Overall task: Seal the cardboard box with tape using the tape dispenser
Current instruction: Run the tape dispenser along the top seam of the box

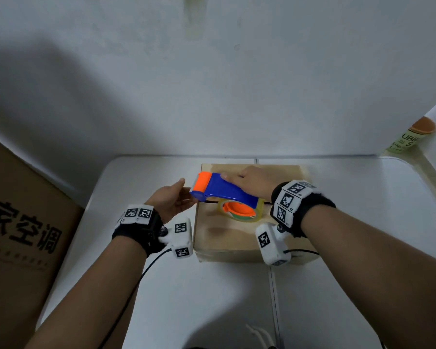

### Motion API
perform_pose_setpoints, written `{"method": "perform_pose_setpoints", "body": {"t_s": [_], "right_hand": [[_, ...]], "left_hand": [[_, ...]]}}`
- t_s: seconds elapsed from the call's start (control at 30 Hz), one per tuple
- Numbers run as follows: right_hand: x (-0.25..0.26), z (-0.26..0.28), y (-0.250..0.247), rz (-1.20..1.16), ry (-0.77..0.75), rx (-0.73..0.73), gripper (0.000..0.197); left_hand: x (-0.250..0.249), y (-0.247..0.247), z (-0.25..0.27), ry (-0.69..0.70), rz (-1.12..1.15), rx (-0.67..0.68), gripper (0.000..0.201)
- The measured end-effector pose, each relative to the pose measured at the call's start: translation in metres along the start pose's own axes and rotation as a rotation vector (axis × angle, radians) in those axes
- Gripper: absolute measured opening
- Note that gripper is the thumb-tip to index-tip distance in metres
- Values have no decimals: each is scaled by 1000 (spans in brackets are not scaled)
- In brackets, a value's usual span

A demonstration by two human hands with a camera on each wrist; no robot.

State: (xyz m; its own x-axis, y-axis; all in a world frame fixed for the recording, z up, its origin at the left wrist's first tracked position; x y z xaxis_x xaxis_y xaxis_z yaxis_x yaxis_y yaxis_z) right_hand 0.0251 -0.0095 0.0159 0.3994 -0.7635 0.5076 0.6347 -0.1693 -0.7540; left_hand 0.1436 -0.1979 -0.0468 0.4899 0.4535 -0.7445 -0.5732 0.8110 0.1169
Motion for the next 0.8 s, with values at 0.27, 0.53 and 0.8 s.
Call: {"method": "perform_pose_setpoints", "body": {"t_s": [0.27,0.53,0.8], "right_hand": [[3,0,2,26,-8,6,62],[8,3,-1,110,-25,2,62],[14,2,1,58,-19,-92,58]], "left_hand": [[-4,-6,5,-73,-66,42,33],[-5,-2,14,0,-136,46,14],[-1,0,15,143,-179,3,14]]}}
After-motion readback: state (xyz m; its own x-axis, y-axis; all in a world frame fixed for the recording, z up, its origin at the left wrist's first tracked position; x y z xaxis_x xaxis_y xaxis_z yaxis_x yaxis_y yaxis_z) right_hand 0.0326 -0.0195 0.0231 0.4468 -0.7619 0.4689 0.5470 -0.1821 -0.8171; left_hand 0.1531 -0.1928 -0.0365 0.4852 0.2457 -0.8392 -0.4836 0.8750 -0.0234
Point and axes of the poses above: each hand's wrist, its own z-axis away from the middle knuckle, its own y-axis out of the palm, x = y × z, the point moved 1 cm from there along -z, towards the middle knuckle, and after that the axes turned 1 degree about -y, right-handed, at the moved point
